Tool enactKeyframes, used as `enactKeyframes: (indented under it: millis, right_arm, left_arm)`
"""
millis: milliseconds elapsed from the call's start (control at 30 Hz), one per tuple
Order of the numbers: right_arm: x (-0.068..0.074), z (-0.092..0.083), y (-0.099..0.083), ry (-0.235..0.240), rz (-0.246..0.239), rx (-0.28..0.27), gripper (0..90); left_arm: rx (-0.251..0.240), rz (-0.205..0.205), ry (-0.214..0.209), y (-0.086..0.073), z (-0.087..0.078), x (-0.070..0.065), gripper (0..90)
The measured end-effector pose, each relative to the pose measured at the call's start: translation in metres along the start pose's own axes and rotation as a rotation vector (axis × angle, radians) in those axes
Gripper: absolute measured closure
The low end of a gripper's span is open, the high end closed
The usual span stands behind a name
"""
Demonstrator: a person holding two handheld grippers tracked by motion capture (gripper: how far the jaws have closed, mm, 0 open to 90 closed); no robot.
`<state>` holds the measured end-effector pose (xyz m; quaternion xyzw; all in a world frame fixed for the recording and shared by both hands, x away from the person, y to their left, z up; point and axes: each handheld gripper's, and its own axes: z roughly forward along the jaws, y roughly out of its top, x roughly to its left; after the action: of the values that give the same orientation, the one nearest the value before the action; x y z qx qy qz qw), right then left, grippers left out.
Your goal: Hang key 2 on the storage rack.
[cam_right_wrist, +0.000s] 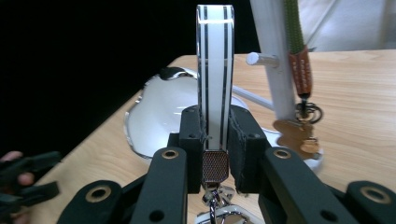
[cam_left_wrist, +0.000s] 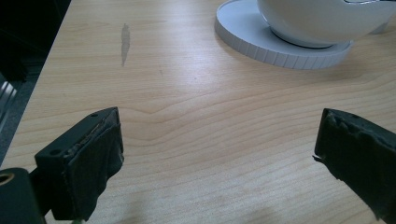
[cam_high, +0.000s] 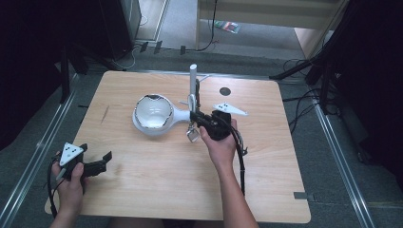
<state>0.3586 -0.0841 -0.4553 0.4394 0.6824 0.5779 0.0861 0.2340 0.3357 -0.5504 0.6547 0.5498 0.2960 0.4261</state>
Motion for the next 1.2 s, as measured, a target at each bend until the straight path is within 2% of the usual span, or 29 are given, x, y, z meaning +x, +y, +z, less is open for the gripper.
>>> enactKeyframes:
  millis: [67, 100, 433, 667, 833, 1033, 1200]
  right_arm:
    - [-0.005, 0.0, 0.001, 0.05, 0.046, 0.002, 77.8]
    - [-0.007, 0.0, 0.002, 0.056, 0.059, 0.002, 77.8]
    - [-0.014, 0.002, 0.004, 0.048, 0.078, 0.023, 77.8]
    - [-0.021, 0.002, 0.005, 0.073, 0.118, 0.019, 77.7]
    - [-0.024, 0.004, 0.004, 0.067, 0.139, 0.026, 77.5]
    - [-0.028, 0.007, 0.002, 0.072, 0.206, 0.019, 77.3]
    - [-0.028, 0.009, 0.002, 0.06, 0.211, 0.003, 76.7]
  left_arm:
    - [0.001, 0.0, -0.001, 0.0, 0.0, 0.0, 1.7]
    - [0.0, 0.0, -0.001, 0.0, 0.0, 0.0, 1.7]
    - [0.004, 0.002, 0.0, 0.0, 0.0, 0.0, 1.7]
    - [0.005, 0.002, -0.001, 0.0, 0.0, -0.001, 1.7]
    - [0.004, 0.002, -0.001, 0.0, 0.0, 0.0, 1.7]
    - [0.002, 0.001, -0.001, 0.0, 0.0, 0.0, 1.7]
    - [0.004, 0.001, -0.001, 0.0, 0.0, 0.0, 1.7]
